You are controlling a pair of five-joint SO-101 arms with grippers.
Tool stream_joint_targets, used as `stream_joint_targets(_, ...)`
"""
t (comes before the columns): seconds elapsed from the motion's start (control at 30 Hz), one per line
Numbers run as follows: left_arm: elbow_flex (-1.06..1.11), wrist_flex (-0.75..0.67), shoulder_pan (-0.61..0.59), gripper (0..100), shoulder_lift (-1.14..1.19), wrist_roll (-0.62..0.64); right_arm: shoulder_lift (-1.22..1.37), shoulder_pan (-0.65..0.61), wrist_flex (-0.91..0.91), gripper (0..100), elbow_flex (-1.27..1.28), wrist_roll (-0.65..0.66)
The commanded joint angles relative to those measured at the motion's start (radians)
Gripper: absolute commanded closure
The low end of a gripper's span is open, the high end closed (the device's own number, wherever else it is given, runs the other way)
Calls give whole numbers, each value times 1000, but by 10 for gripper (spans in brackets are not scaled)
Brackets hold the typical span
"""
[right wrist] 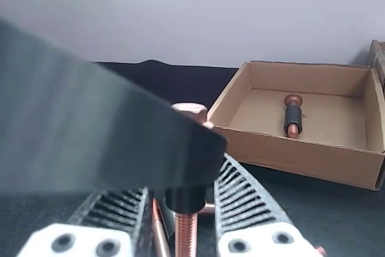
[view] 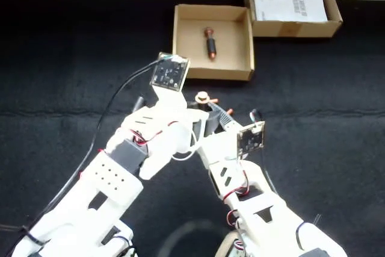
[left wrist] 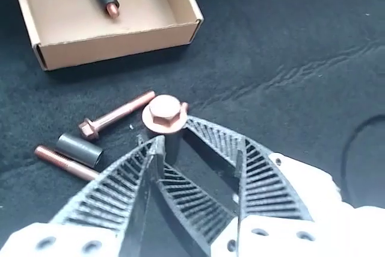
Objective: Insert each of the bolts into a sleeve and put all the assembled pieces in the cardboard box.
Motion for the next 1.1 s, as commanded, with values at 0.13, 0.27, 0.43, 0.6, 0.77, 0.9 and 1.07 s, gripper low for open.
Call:
stream_joint_targets(0.13, -127, 123, -2, 810, -151, 8, -1, 12, 1, 992, 113, 3)
stream_joint_targets(0.27, -130, 118, -82, 946, -269, 2, -2, 12, 1, 992, 111, 2)
stream_joint_targets(0.43, -101, 117, -222, 993, -395, -41, -2, 12, 24, 992, 85, 2)
stream_joint_targets(0.6, 18, 92, -344, 991, -483, -43, -15, 33, 203, 992, -2, -97)
stream_joint_targets(0.77, 234, -43, -397, 991, -532, -43, -15, 67, 452, 992, -145, -158)
stream_joint_targets(0.9, 377, -152, -392, 991, -535, -54, -15, 65, 638, 992, -282, -206)
stream_joint_targets(1.07, 522, -270, -389, 991, -535, -54, -15, 62, 863, 992, -479, -235)
